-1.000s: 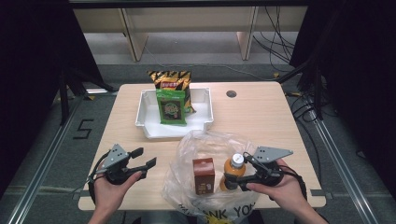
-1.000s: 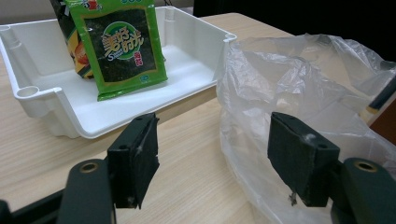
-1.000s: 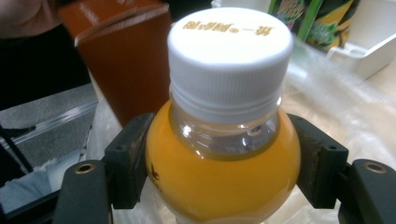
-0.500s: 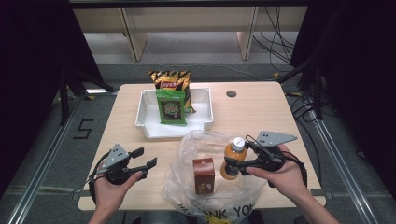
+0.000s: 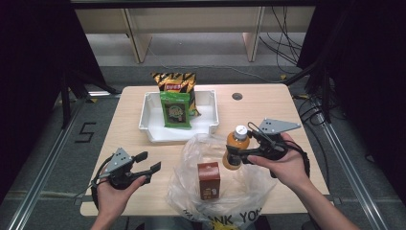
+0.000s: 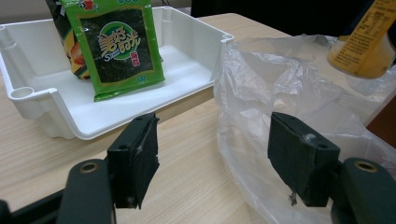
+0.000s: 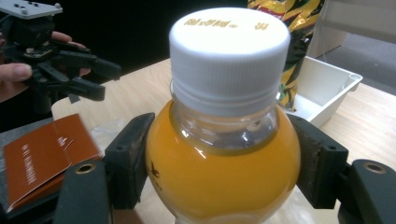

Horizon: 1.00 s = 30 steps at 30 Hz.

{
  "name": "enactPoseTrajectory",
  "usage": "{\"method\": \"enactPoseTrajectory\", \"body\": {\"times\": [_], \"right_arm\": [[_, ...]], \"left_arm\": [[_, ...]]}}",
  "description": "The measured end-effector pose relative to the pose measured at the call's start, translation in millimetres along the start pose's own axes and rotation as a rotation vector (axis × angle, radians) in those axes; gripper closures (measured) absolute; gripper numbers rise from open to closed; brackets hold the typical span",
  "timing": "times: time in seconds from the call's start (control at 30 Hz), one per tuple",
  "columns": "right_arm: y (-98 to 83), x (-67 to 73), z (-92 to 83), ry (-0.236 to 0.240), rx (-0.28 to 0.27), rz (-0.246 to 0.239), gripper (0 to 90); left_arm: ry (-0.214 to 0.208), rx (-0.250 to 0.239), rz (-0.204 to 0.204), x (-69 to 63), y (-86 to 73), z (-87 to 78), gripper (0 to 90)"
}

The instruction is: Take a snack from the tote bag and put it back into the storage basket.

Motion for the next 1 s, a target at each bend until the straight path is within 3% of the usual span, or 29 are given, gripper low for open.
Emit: {"method": "enactPoseTrajectory", "body": {"times": [0.1, 0.3, 0.33, 0.4, 0.5, 0.57, 0.63, 0.7, 0.83, 0.87, 0.9, 0.97, 1.0], "right_arm": [[4.0, -1.8, 3.5, 0.002, 0.014, 0.010, 31.2], [15.6, -7.7, 13.8, -0.019, -0.007, 0.012, 31.2], [18.7, -10.0, 15.8, -0.009, -0.015, -0.014, 31.2], [22.4, -9.1, 18.7, -0.018, -0.009, 0.022, 31.3], [30.0, -15.6, 26.5, -0.019, -0.029, -0.030, 31.2], [32.2, -14.7, 30.8, -0.024, -0.018, 0.013, 31.2], [36.1, -19.3, 36.7, -0.027, -0.034, -0.011, 31.2], [38.4, -19.7, 42.1, -0.026, -0.031, 0.011, 31.2], [43.9, -23.3, 52.8, -0.030, -0.036, -0.009, 31.2], [44.4, -22.2, 54.8, -0.027, -0.029, 0.005, 31.2], [45.8, -24.6, 57.6, -0.022, -0.032, -0.022, 31.2], [47.6, -25.4, 62.7, -0.038, -0.041, -0.005, 31.2], [48.4, -26.9, 65.3, -0.034, -0.043, -0.025, 31.2]], "left_arm": [[-0.002, 0.001, 0.004, 0.3, -0.1, 0.3, 33.2], [-0.011, 0.002, 0.011, -0.1, -0.2, 0.7, 33.2], [-0.013, 0.001, 0.010, -0.2, -0.3, 1.1, 33.2], [-0.013, 0.003, 0.010, -0.3, -0.4, 1.1, 33.2], [-0.014, 0.004, 0.014, -0.4, -0.4, 1.1, 33.2], [-0.010, 0.002, 0.000, -1.1, -0.6, 1.3, 33.2], [-0.011, 0.002, 0.002, -1.2, -0.6, 1.3, 33.2], [-0.012, 0.002, 0.003, -1.4, -0.5, 1.4, 33.2], [-0.013, 0.001, 0.003, -1.4, -0.3, 1.4, 33.1], [-0.012, 0.002, 0.003, -1.3, -0.3, 1.3, 33.1], [-0.012, 0.001, 0.003, -1.2, -0.2, 1.4, 33.1], [-0.011, 0.003, 0.015, -0.3, 0.1, 0.8, 33.0], [-0.010, 0.003, 0.017, -0.2, 0.2, 0.6, 33.0]]}}
Point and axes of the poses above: each handheld gripper's, and its own axes: z roughly forward along the jaws, y roughly out of its top, x roughly to its left, the point moved 7 cm from there along z, roughly forward along the jaws, and after that the axes turned 9 degrees about -x, right-handed, at the moved point
